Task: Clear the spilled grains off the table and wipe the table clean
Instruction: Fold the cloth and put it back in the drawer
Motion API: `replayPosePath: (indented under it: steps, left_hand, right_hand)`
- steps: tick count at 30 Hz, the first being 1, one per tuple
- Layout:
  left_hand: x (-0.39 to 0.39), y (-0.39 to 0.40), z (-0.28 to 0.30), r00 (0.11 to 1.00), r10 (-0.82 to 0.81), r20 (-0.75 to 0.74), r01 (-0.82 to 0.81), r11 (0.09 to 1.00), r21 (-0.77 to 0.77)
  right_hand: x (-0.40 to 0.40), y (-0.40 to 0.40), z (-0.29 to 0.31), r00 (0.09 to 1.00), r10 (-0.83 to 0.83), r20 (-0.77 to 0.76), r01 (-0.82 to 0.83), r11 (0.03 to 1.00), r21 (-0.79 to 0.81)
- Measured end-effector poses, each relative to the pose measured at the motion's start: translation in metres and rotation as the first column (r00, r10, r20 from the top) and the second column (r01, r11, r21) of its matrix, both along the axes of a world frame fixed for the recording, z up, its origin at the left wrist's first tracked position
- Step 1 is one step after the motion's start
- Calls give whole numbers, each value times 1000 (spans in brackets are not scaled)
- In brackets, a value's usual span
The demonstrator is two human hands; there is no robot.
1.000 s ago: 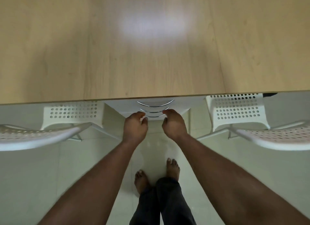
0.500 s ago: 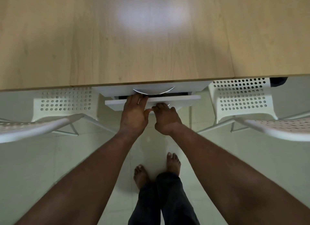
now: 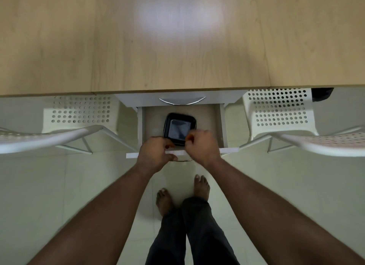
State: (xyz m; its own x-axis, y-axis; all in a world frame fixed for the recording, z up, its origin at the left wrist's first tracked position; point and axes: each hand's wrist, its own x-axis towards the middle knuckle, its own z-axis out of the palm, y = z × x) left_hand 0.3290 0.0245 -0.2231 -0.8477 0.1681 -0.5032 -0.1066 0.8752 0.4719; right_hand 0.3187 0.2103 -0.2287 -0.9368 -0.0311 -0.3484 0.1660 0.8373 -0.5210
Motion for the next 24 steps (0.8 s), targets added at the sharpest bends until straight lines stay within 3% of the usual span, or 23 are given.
replayPosePath:
  steps: [4,6,8,13,17,21,24]
  left_hand:
    - [13,-5,-3,993,61,101,-64,998,27]
    - [18,-8,-5,990,65,123,-67,998,16]
    - [21,-10,-6,992,52,116,-50,999,-19]
    - [29,-3,6,1000,-25,-8,22,967,-254]
    - [32,3,7,998,8,-60,-28,940,-341]
    - [28,11,5,979,192,-63,-202,917,-343]
    - [27,20,1,880,474,-33,-471,859,-200]
  right_hand:
    - [-27,0,-9,915,-280,292,279,959,47]
    - [-32,-5,-20,845,-315,432,303,948,98]
    - [-31,-11,-33,814,-326,480,318,943,101]
    - [-24,-7,-43,789,-405,462,410,907,94]
    - [-26,4,-27,839,-360,409,370,927,58]
    - [-36,17,8,910,-314,271,316,948,38]
    - [-41,24,32,922,-317,223,323,946,9]
